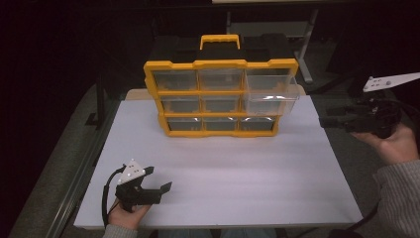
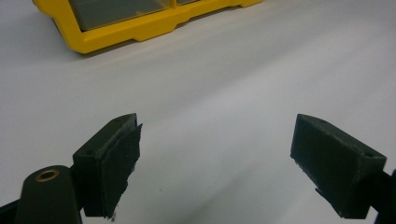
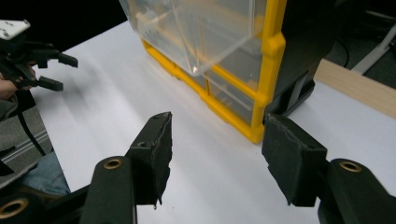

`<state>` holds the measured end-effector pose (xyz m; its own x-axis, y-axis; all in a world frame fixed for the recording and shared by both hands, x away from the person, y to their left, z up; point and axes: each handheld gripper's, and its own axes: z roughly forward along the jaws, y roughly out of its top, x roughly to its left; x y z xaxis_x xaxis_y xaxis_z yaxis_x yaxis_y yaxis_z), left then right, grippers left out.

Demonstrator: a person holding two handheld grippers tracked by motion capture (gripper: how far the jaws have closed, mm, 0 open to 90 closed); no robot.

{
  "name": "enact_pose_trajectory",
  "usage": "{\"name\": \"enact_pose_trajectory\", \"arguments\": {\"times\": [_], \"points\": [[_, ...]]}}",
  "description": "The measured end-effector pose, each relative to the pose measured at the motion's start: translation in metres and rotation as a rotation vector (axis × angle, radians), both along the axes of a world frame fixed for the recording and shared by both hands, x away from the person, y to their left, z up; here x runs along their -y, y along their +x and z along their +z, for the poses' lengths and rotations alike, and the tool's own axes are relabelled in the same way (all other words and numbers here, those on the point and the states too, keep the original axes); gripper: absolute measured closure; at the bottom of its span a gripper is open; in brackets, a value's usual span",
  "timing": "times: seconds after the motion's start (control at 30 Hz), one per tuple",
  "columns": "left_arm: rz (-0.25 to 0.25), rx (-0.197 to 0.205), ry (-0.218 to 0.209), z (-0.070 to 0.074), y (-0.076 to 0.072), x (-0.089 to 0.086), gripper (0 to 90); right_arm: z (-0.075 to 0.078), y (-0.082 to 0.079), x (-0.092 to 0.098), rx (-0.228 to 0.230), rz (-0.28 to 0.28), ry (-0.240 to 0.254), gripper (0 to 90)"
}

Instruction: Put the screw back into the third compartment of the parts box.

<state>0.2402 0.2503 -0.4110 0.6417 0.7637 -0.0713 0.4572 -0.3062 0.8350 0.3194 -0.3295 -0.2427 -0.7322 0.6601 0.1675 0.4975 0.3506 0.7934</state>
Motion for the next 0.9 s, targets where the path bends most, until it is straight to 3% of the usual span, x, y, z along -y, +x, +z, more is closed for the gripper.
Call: {"name": "enact_pose_trajectory", "arguments": {"times": [0.2,0.43,0.73,0.9], "points": [[-0.007,0.000,0.009,0.001,0.000,0.001,14.9,-0.019,0.000,-0.001,-0.017,-0.007,0.001,39.0],[0.003,-0.003,-0.014,0.001,-0.001,0.002,14.9,-0.038,-0.003,-0.004,-0.028,-0.023,-0.015,36.4],[-0.024,0.007,0.016,0.005,-0.001,0.000,15.0,-0.064,-0.008,-0.010,-0.048,-0.043,-0.032,30.8],[-0.018,0.002,-0.006,0.006,-0.002,0.002,14.9,-0.081,-0.010,-0.012,-0.058,-0.052,-0.031,29.2]]}}
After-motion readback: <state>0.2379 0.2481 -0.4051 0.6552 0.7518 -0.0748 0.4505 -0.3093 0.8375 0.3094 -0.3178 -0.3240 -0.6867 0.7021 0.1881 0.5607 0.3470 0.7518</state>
